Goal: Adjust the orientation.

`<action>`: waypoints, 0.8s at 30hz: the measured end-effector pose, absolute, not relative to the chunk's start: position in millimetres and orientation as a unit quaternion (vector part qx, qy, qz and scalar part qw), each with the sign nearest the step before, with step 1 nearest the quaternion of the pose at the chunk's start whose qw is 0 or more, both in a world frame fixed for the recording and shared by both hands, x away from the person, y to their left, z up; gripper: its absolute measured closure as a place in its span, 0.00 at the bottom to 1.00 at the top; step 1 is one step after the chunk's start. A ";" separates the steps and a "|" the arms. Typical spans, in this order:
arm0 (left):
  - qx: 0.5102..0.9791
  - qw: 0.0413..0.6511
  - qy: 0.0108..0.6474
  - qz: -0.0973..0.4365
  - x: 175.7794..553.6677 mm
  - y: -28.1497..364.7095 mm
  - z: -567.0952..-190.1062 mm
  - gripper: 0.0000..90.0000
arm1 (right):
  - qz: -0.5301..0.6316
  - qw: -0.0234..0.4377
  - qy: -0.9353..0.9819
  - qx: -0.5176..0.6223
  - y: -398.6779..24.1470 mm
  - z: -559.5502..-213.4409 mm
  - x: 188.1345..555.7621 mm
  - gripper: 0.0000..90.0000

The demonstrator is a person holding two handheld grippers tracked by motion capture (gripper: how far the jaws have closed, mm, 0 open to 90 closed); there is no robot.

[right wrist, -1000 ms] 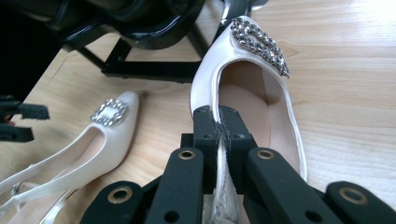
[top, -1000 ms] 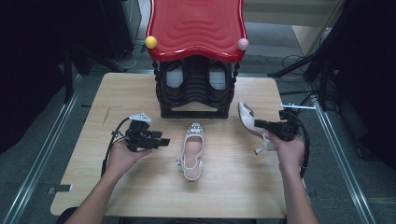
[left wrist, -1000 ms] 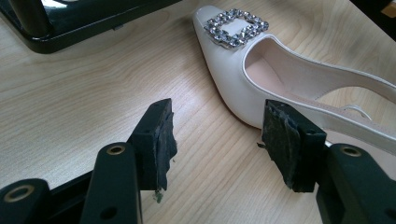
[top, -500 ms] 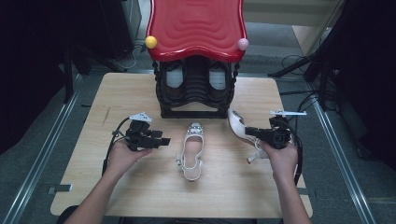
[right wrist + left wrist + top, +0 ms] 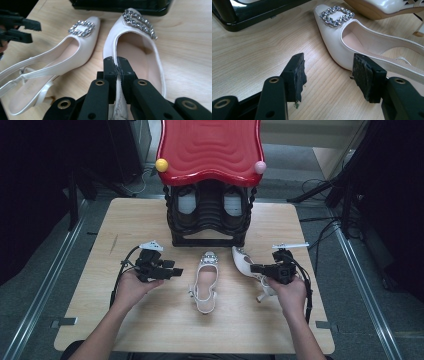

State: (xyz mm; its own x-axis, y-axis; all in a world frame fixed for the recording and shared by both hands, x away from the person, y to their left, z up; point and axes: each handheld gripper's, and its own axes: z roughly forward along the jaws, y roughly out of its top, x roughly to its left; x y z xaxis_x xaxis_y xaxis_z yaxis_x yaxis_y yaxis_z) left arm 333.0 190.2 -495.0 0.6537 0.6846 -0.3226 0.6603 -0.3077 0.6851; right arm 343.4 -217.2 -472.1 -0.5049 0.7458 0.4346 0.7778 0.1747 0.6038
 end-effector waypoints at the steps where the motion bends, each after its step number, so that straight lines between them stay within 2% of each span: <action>1: 0.809 0.416 0.416 0.014 332.9 190.3 -495.0 0.49 | -0.405 0.020 -0.767 -0.497 -215.3 -472.3 342.9 0.97; 8: 0.811 0.412 0.416 0.014 332.3 189.3 -495.1 0.49 | -0.392 0.038 -0.781 -0.485 -199.3 -479.2 342.2 0.97; 21: 0.817 0.405 0.410 0.014 329.5 187.3 -494.3 0.49 | -0.350 0.041 -0.818 -0.454 -160.2 -492.8 337.5 0.97; 24: 0.813 0.424 0.398 0.020 325.5 183.6 -490.6 0.50 | -0.347 0.045 -0.823 -0.447 -153.4 -493.2 335.0 0.97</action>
